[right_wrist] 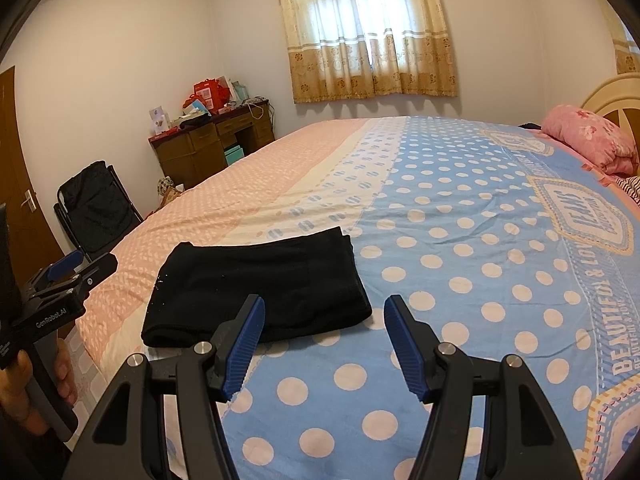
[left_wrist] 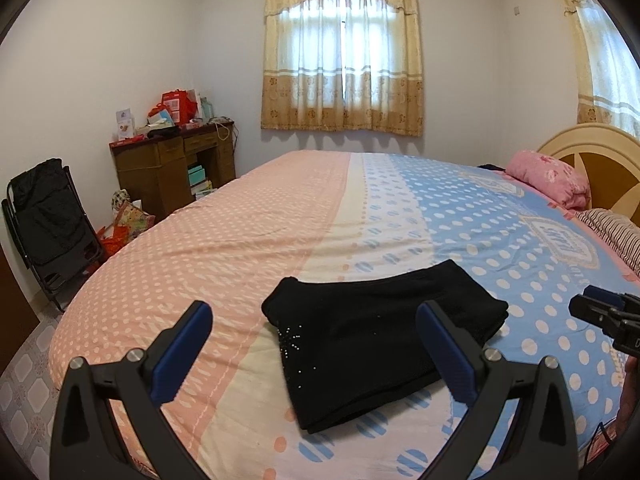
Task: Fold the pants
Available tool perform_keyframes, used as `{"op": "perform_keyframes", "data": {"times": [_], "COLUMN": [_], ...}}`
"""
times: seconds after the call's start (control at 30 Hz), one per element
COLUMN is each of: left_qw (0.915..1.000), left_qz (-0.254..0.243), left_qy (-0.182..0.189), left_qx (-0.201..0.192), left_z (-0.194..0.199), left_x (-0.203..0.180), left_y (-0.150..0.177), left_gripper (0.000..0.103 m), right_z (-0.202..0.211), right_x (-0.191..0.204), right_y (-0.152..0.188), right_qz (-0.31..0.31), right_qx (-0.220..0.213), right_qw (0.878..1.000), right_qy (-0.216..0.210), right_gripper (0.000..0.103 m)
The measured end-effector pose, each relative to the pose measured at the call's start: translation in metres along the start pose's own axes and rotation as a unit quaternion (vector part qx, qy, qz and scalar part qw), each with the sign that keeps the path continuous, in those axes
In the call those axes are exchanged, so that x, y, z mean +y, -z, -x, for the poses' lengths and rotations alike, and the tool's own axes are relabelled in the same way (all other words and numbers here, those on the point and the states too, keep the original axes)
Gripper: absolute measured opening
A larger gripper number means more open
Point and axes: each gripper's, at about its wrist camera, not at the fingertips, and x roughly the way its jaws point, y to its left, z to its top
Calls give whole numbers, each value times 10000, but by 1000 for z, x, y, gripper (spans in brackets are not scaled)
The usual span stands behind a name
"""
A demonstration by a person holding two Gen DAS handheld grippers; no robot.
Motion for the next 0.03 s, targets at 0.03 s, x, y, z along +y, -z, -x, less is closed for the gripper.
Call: {"op": "perform_keyframes", "data": {"times": [0.03], "left_qw": [10000], "left_qz": [-18], "left_qy": [-11], "left_qx": [0], "left_z": [0], "left_x": [0], "left_y": [0], "left_gripper": [103], "right_z": [0], "right_x": [1], "right_y": [0], "right_qz": [-2], "right_qx": [2], "right_qw": [10000], "right_qy": [-2], "right_gripper": [64]}}
